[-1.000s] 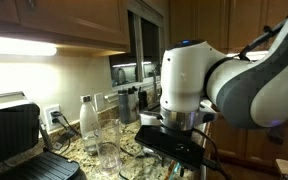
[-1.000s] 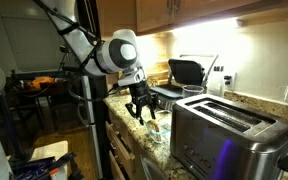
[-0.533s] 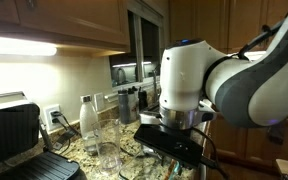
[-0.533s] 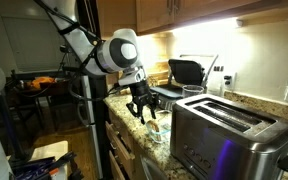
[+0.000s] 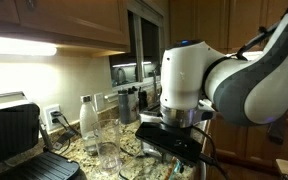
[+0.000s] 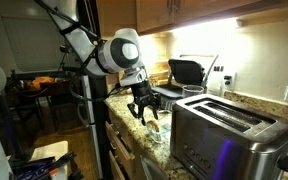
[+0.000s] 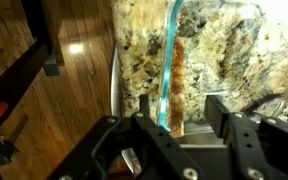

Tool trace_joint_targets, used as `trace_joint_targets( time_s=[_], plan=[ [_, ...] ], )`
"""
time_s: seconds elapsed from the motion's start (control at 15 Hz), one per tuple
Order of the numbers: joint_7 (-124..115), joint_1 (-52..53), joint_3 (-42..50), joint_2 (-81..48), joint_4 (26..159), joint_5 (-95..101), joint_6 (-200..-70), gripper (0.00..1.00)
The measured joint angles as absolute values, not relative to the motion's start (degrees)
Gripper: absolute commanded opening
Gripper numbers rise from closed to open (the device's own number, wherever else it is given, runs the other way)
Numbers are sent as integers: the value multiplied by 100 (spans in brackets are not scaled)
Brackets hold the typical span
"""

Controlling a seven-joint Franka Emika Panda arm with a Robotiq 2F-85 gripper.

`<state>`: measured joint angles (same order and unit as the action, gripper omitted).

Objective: Put the slices of bread in the toaster

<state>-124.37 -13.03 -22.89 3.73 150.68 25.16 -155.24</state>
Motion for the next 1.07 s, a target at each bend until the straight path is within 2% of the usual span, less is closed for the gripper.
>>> trace_joint_targets(
  time_s=[0.13, 0.27, 0.53, 0.6, 0.67, 0.73, 0.87, 1.07],
  plan=[
    [-12437, -1327, -2277, 373, 15068, 2527, -15524, 52],
    [-12437, -1360, -2274, 372, 15068, 2538, -15524, 44],
    [-12437, -1381, -2265, 365, 15067, 2570, -15524, 40],
    [-12437, -1382, -2264, 360, 15066, 2582, -15524, 31],
    [-12437, -1384, -2264, 354, 15064, 2589, -15524, 13],
    [-12437, -1387, -2263, 350, 15062, 2597, -15524, 9],
    [-12437, -1399, -2263, 334, 15053, 2629, -15524, 5],
    [-12437, -1421, -2263, 285, 14999, 2684, -15524, 9]
  ],
)
